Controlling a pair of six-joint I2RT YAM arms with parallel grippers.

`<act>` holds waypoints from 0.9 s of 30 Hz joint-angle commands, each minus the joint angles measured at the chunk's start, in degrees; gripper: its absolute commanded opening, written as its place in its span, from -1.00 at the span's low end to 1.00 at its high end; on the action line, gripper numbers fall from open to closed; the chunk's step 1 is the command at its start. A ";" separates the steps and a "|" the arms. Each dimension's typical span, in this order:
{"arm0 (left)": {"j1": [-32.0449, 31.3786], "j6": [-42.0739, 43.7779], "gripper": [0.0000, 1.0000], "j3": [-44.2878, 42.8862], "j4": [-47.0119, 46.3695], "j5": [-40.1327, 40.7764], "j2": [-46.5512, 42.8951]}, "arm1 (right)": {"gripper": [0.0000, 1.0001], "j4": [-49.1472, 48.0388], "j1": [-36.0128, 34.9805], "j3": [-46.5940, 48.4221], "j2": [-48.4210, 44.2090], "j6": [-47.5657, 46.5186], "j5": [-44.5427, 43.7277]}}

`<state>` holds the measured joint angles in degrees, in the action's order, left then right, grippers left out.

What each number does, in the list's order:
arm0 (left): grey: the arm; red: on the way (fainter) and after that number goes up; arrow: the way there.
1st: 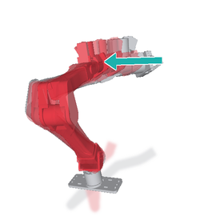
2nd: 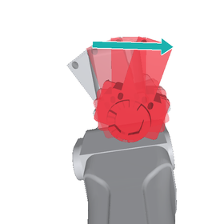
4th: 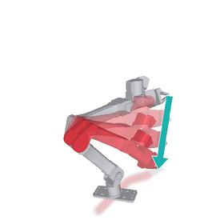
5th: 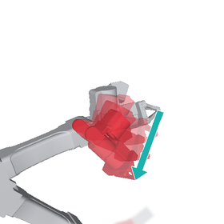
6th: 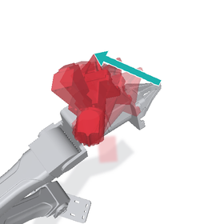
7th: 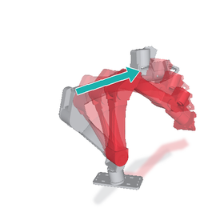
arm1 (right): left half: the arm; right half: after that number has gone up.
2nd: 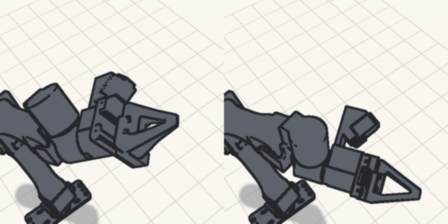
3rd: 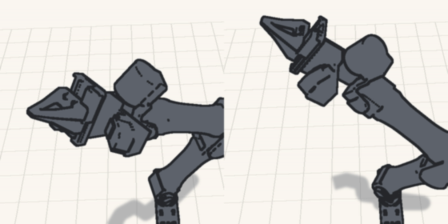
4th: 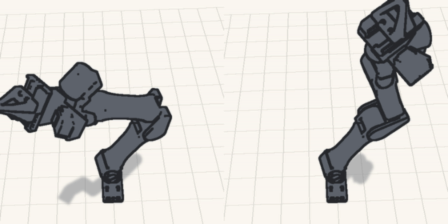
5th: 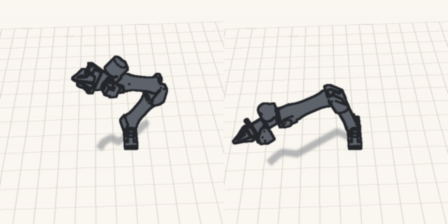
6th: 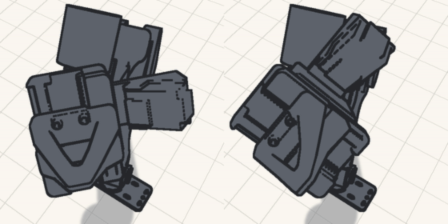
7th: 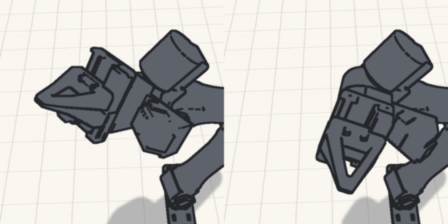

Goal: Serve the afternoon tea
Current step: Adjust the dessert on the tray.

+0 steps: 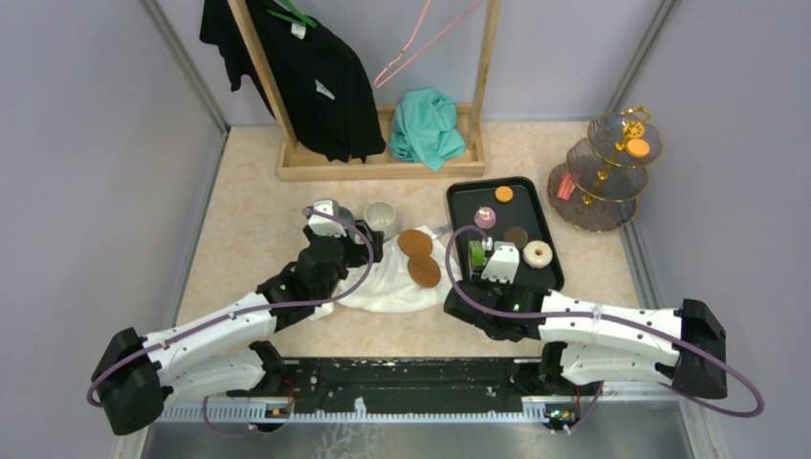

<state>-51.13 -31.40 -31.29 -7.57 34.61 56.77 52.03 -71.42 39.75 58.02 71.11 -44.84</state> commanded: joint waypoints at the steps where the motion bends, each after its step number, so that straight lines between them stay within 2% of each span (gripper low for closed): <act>1: -0.20 0.22 0.98 -0.22 -0.46 -0.33 0.84 | -0.85 -7.62 5.07 1.44 -0.99 -10.00 -0.16; 5: -0.21 0.28 0.98 -0.52 -0.16 -0.43 1.00 | -0.85 -10.32 8.73 1.04 -1.67 -14.38 1.51; 9: -0.25 0.24 0.98 -0.53 0.13 -0.35 0.48 | -0.82 -9.91 9.25 1.75 -1.96 -16.29 1.95; 15: -0.23 0.11 0.98 -0.66 0.54 -0.46 0.38 | -0.52 -9.36 9.26 1.06 -4.04 -17.24 4.20; 27: -0.24 -0.02 0.98 -1.06 0.96 -0.69 0.62 | -0.29 -6.05 9.19 -3.20 -7.02 -14.00 5.92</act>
<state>-51.13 -31.42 -31.29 -6.98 34.35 57.74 45.36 -62.72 37.21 52.95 55.61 -38.79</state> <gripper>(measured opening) 0.993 0.357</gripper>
